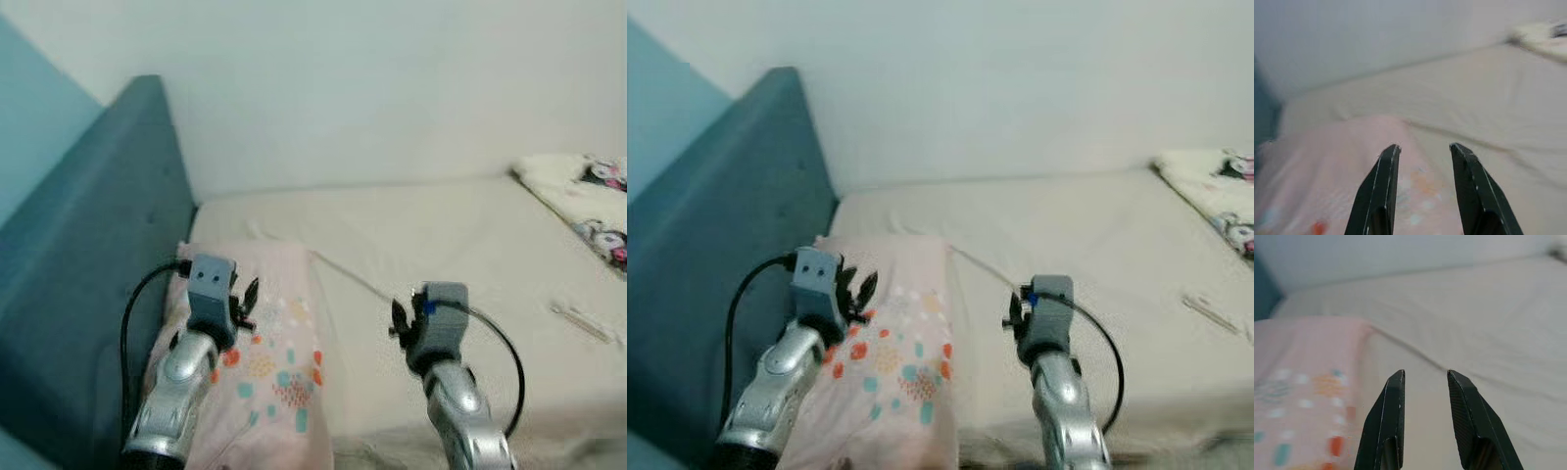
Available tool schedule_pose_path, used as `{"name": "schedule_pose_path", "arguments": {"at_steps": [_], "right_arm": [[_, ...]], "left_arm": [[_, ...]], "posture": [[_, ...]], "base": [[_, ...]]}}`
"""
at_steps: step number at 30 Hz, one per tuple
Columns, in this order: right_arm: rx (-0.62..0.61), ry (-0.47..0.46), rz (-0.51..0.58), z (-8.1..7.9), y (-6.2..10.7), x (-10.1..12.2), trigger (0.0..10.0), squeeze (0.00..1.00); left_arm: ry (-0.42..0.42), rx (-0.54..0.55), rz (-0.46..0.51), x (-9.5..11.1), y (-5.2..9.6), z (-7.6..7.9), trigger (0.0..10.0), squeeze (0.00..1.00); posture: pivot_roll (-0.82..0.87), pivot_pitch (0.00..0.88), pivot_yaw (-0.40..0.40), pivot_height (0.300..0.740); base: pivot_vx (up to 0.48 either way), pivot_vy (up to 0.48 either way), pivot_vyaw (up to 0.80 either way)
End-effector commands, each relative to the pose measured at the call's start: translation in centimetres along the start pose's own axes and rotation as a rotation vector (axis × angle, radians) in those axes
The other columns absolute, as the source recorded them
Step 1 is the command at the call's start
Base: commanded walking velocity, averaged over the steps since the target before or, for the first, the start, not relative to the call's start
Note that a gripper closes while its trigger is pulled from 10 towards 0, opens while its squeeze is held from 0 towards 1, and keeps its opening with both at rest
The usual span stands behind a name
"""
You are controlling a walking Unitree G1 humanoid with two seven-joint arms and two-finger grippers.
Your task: Clean up the room
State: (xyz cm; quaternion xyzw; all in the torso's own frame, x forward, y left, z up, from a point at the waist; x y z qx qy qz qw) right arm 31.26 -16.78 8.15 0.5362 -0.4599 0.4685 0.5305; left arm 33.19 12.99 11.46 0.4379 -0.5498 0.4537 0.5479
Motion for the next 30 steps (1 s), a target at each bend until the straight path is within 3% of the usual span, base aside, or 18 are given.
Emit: {"name": "schedule_pose_path", "arguments": {"at_steps": [1,6,12,19,22,25,30], "right_arm": [[0.012,-0.010,0.008,-0.2,0.0,0.4,10.0,0.00],[0.017,-0.005,0.003,-0.2,0.0,0.3,10.0,0.00],[0.050,0.025,0.004,-0.3,-0.2,0.3,10.0,0.00],[0.064,0.029,0.016,-0.3,-0.3,0.6,10.0,0.00],[0.082,0.090,0.016,-0.6,-0.4,0.7,10.0,0.00],[0.112,0.148,0.021,-1.1,-0.4,0.7,10.0,0.00],[0.129,0.153,0.025,-1.4,-0.3,0.8,10.0,0.00]], "left_arm": [[0.002,0.000,0.003,0.0,0.1,0.1,10.0,0.00],[0.018,0.026,0.000,0.2,0.1,-0.1,10.0,0.00],[0.072,0.055,-0.005,0.1,0.1,-0.7,10.0,0.00],[0.062,0.060,-0.004,0.2,0.3,-0.8,10.0,0.00],[0.058,0.060,-0.010,0.1,0.4,-0.7,10.0,0.00],[0.053,0.058,-0.009,0.1,0.4,-0.5,10.0,0.00],[0.053,0.057,-0.009,0.2,0.4,-0.4,10.0,0.00]], "posture": [[0.00,0.007,0.025,0.740],[0.00,0.007,0.025,0.740],[0.00,0.003,0.026,0.740],[0.00,0.000,0.024,0.740],[0.00,0.000,0.024,0.740],[0.00,0.000,0.023,0.740],[0.01,0.000,0.023,0.740]], "base": [[0.000,0.000,-0.80],[0.000,0.000,-0.80],[0.000,0.000,0.00],[0.000,0.000,0.00],[0.000,0.000,0.00],[0.000,0.000,0.80],[0.000,0.000,0.80]]}}
Point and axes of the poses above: a point about 5 cm out from each wrist's last joint towards the gripper, its own y axis pointing back from the gripper into the wrist, its own x axis along the axis of the wrist's last joint, z = x × y, the point moved 3 cm from there along -y, pointing out of the wrist towards the gripper, and after that the axes turned 1 degree about y, right-handed, at the moved point
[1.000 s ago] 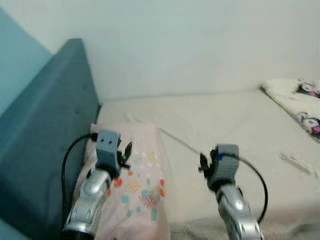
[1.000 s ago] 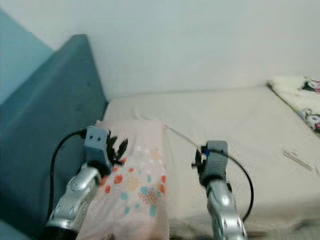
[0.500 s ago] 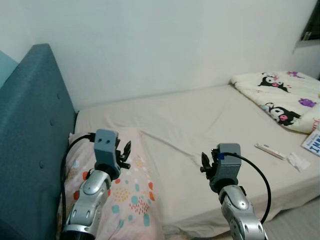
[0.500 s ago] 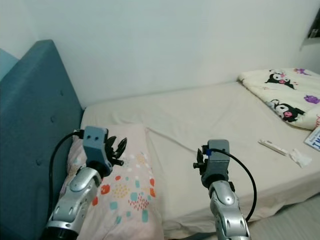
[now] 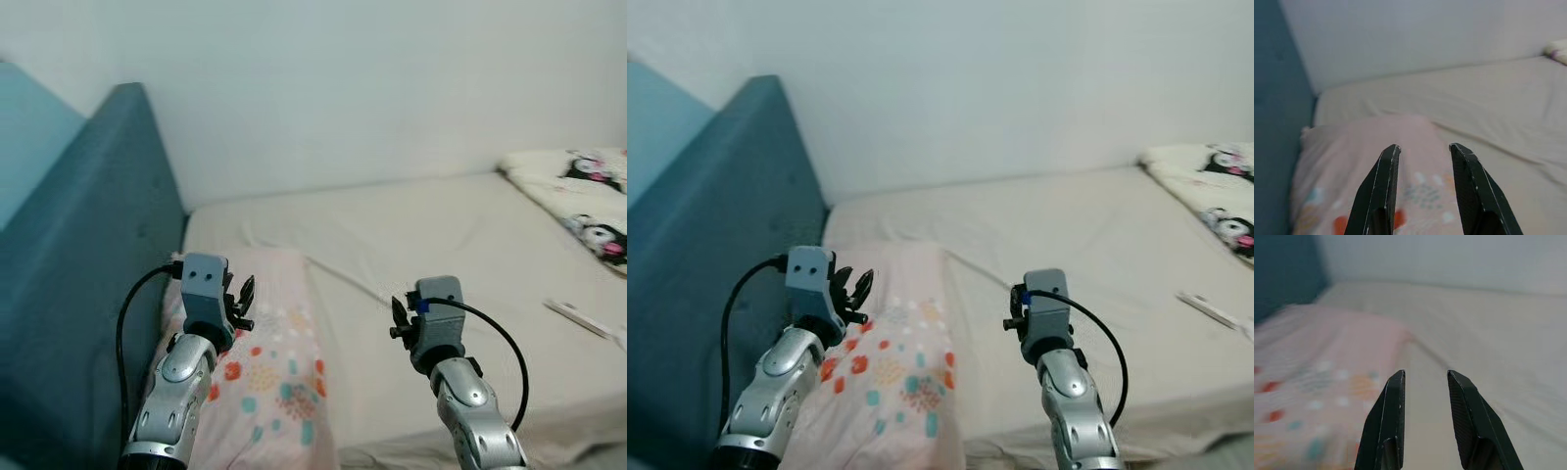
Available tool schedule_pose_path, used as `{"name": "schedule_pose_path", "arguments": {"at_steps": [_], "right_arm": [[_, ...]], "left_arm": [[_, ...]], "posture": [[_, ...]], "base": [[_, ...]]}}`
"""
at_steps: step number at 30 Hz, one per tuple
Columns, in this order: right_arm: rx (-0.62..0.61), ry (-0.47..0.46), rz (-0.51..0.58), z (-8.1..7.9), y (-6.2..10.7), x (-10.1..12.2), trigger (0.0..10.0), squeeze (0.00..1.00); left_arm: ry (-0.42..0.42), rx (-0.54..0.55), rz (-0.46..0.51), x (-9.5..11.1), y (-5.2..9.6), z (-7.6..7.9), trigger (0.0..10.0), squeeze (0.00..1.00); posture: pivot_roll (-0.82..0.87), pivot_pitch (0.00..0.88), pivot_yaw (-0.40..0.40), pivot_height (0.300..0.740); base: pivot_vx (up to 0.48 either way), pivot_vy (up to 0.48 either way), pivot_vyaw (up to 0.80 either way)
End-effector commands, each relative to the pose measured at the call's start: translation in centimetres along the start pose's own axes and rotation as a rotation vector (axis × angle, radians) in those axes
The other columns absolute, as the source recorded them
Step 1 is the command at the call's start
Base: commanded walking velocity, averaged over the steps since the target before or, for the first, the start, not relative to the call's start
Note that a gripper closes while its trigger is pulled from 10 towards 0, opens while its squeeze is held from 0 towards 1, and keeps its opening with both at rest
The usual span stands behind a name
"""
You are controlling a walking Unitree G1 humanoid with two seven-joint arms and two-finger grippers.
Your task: Clean up the room
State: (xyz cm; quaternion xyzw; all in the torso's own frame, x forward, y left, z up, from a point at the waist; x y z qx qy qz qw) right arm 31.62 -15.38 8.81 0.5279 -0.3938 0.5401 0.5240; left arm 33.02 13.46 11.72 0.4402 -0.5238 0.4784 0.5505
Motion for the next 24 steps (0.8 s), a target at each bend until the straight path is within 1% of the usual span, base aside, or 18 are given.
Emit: {"name": "schedule_pose_path", "arguments": {"at_steps": [1,2,3,10,13,24], "right_arm": [[0.010,0.005,0.016,-0.12,-0.06,0.20,10.0,0.00],[0.010,0.005,0.016,-0.12,-0.06,0.20,10.0,0.00],[0.014,-0.024,0.035,-0.14,-0.04,0.51,10.0,0.00],[0.022,-0.037,0.059,-0.14,-0.10,0.92,10.0,0.00],[0.023,-0.033,0.058,-0.20,-0.18,0.90,10.0,0.00],[0.017,-0.034,0.050,-0.11,-0.15,0.69,10.0,0.00]], "left_arm": [[0.002,0.004,-0.008,-0.09,0.13,0.03,10.0,0.00],[0.002,0.004,-0.008,-0.09,0.13,0.03,10.0,0.00],[0.007,0.000,-0.007,-0.05,0.12,0.07,10.0,0.00],[-0.003,-0.005,0.007,0.42,-0.07,0.15,10.0,0.00],[-0.002,-0.005,0.008,0.57,-0.18,0.37,10.0,0.00],[0.010,0.001,0.008,0.61,-0.26,0.41,10.0,0.00]], "posture": [[0.01,0.000,0.023,0.740],[0.01,0.000,0.023,0.740],[0.01,0.001,0.024,0.740],[0.01,0.003,0.023,0.740],[0.01,0.004,0.024,0.740],[0.01,0.008,0.025,0.740]], "base": [[0.000,0.000,0.80],[0.000,0.000,0.80],[0.000,0.000,0.00],[0.000,0.000,0.00],[0.000,-0.415,0.00],[0.000,-0.480,0.00]]}}
Point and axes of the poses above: a point about 5 cm out from each wrist's last joint towards the gripper, its own y axis pointing back from the gripper into the wrist, its own x axis along the axis of the wrist's last joint, z = x × y, the point moved 3 cm from there along -y, pointing out of the wrist towards the gripper, and after that the axes turned 1 degree about y, right-handed, at the moved point
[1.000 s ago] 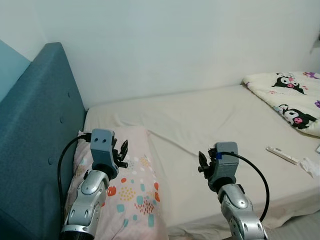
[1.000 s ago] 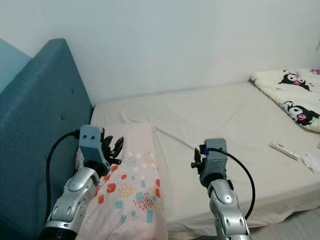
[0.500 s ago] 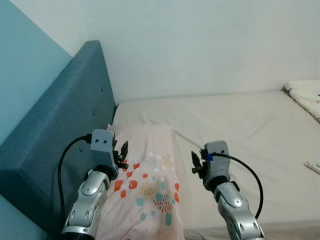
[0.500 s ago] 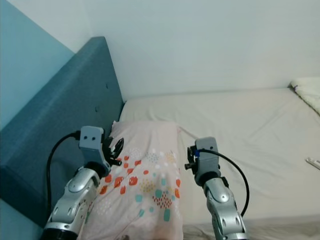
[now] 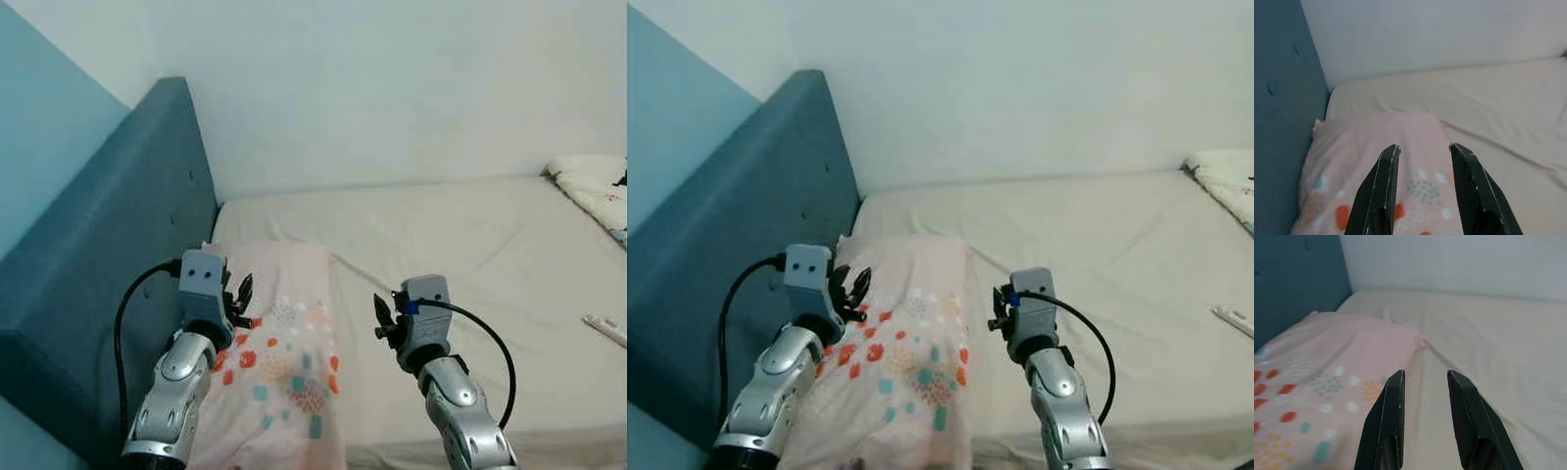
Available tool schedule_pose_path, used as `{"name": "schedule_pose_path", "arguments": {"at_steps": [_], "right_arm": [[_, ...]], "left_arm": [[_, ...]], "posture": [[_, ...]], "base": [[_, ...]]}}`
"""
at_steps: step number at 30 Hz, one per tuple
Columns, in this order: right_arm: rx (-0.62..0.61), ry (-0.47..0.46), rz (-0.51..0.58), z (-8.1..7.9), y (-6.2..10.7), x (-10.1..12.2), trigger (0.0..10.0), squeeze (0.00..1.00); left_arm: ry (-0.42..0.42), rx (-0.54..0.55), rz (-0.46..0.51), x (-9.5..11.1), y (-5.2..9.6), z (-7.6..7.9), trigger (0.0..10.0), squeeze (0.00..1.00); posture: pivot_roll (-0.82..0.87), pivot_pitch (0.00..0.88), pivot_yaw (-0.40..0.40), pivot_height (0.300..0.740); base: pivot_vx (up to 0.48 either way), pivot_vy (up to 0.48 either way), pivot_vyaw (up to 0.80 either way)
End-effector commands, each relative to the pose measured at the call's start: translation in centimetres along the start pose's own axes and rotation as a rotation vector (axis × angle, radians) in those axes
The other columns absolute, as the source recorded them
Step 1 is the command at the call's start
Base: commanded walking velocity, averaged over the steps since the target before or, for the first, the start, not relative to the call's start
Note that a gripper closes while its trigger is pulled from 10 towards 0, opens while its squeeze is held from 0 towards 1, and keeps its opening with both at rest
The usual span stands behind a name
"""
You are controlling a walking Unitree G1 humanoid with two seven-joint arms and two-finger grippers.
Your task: Clean up the room
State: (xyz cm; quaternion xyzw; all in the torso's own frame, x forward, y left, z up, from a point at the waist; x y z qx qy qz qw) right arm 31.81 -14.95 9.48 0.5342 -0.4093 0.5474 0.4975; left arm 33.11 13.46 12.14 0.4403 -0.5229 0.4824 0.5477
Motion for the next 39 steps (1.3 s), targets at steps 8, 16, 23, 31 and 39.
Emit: {"name": "schedule_pose_path", "arguments": {"at_steps": [8,16,23,31,39], "right_arm": [[-0.042,0.016,-0.005,0.8,-0.1,-0.1,10.0,0.00],[-0.089,-0.010,0.001,1.7,0.0,0.0,10.0,0.00],[-0.088,-0.002,-0.005,1.7,0.0,-0.1,10.0,0.00],[-0.072,0.005,-0.006,1.4,0.1,-0.1,10.0,0.00],[-0.097,-0.017,0.003,1.8,0.1,-0.1,10.0,0.00]], "left_arm": [[0.008,-0.002,-0.001,0.2,-0.2,0.3,10.0,0.00],[0.005,0.006,-0.007,0.2,-0.3,0.2,10.0,0.00],[-0.002,0.003,-0.011,0.1,-0.3,0.3,10.0,0.00],[-0.007,0.000,-0.014,0.1,-0.2,0.4,10.0,0.00],[-0.007,-0.001,-0.017,0.1,-0.2,0.4,10.0,0.00]], "posture": [[0.01,0.006,0.028,0.740],[0.00,0.009,0.032,0.740],[0.00,0.010,0.034,0.740],[0.01,0.018,0.036,0.740],[0.01,0.017,0.038,0.740]], "base": [[0.000,-0.480,0.20],[0.000,-0.480,0.10],[0.000,-0.480,0.00],[0.000,-0.480,0.30],[0.000,-0.480,0.53]]}}
Point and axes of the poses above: a point about 5 cm out from each wrist's last joint towards the gripper, its own y axis pointing back from the gripper into the wrist, its own x axis along the axis of the wrist's last joint, z = x × y, the point moved 3 cm from there along -y, pointing out of the wrist towards the gripper, and after that the axes turned 1 degree about y, right-handed, at the moved point
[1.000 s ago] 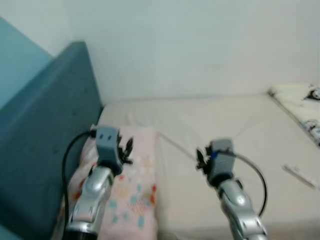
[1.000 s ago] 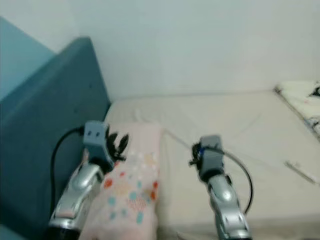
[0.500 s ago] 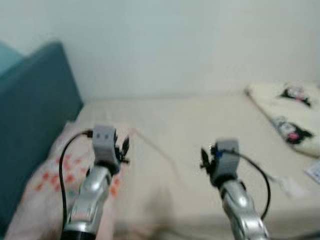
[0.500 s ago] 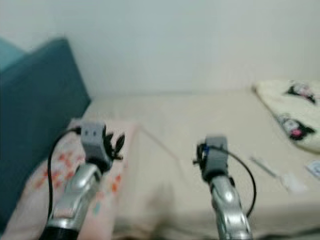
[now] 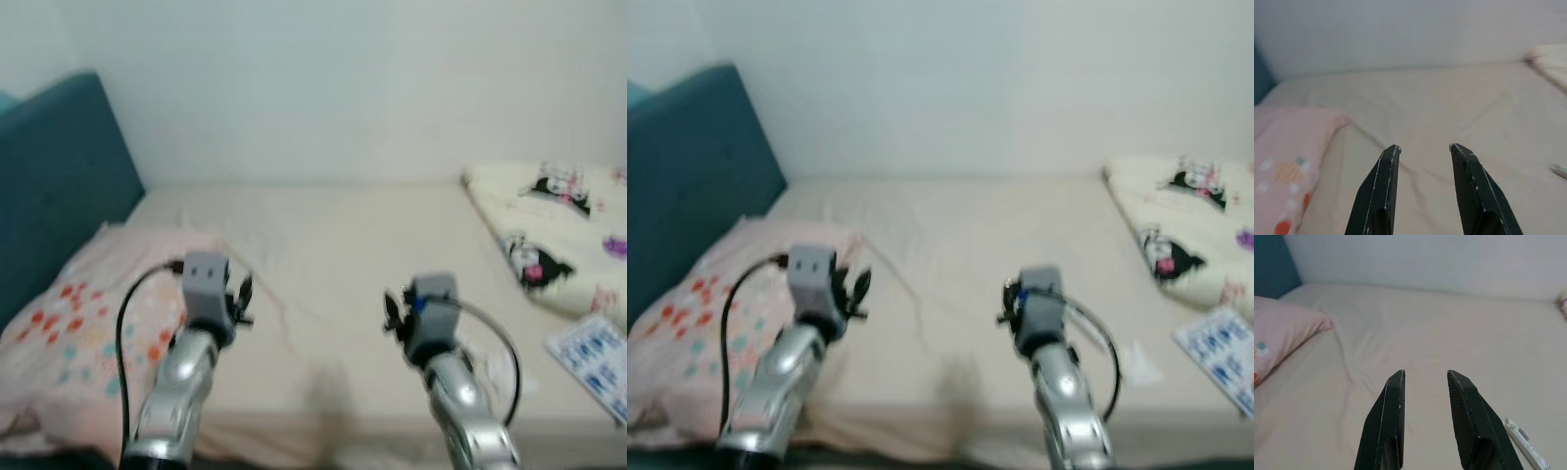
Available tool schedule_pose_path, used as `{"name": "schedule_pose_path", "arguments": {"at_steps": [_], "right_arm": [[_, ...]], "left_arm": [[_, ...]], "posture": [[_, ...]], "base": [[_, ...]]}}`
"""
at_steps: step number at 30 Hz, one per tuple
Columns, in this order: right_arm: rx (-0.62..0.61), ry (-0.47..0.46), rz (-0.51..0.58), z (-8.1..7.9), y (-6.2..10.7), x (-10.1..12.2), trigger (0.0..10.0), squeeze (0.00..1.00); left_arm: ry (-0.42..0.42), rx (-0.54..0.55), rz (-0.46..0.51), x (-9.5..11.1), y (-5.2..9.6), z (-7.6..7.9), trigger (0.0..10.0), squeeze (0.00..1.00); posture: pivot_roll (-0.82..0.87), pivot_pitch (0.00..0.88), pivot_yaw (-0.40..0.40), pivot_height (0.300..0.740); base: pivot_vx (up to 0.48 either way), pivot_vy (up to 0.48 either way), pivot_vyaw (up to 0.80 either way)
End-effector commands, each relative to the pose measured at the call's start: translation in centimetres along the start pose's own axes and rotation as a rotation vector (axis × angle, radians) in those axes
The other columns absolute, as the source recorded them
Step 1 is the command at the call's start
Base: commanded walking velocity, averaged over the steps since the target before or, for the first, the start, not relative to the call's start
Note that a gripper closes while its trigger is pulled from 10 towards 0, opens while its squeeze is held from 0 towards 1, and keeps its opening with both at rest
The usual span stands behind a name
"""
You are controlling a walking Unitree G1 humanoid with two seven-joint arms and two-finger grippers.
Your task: Clean up the room
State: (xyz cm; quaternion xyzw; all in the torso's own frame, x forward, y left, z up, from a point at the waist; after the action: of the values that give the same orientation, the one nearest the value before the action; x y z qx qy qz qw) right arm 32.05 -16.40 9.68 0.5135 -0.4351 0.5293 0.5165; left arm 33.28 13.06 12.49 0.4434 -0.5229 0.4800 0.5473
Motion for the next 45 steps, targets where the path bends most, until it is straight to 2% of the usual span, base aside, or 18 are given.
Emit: {"name": "schedule_pose_path", "arguments": {"at_steps": [1,24,27,32,37,42,45], "right_arm": [[-0.013,-0.010,-0.003,0.29,0.10,-0.14,10.0,0.00],[-0.009,-0.020,-0.005,0.21,0.16,-0.29,10.0,0.00],[-0.010,-0.021,-0.005,0.22,0.14,-0.32,10.0,0.00],[-0.012,-0.023,-0.004,0.20,0.21,-0.37,10.0,0.00],[-0.017,-0.027,-0.002,0.24,0.23,-0.33,10.0,0.00],[-0.018,-0.030,0.002,0.27,0.24,-0.27,10.0,0.00],[-0.019,-0.030,0.003,0.31,0.24,-0.25,10.0,0.00]], "left_arm": [[-0.002,-0.002,-0.012,-0.23,0.04,0.01,10.0,0.00],[-0.003,-0.013,-0.011,-0.09,-0.05,0.06,10.0,0.00],[0.024,-0.035,-0.036,-0.36,-0.14,0.26,10.0,0.00],[0.039,-0.058,-0.047,-0.45,-0.25,0.52,10.0,0.00],[0.026,-0.046,-0.047,-0.37,-0.39,0.38,10.0,0.00],[0.024,-0.065,-0.041,-0.22,-0.46,0.57,10.0,0.00],[-0.009,-0.041,-0.017,-0.04,-0.44,0.29,10.0,0.00]], "posture": [[0.01,0.017,0.038,0.740],[0.01,0.005,0.040,0.740],[0.01,0.000,0.045,0.740],[0.00,0.000,0.048,0.740],[0.00,0.000,0.054,0.740],[0.00,0.000,0.054,0.740],[0.00,0.002,0.052,0.740]], "base": [[0.000,-0.480,0.00],[0.000,-0.477,0.00],[0.000,0.000,0.00],[0.000,0.475,0.00],[0.000,0.400,0.00],[0.000,0.000,0.00],[0.000,0.000,0.00]]}}
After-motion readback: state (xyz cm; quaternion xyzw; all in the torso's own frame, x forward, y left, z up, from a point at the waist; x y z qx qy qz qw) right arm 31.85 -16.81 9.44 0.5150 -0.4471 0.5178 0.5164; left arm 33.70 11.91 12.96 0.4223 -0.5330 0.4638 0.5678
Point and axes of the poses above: a point about 5 cm out from each wrist's last joint towards the gripper, its own y axis pointing back from the gripper into the wrist, its own x axis along the axis of the wrist's last joint, z = x × y, the point moved 3 cm from there along -y, pointing out of the wrist towards the gripper, and after that the axes turned 1 degree about y, right-handed, at the moved point
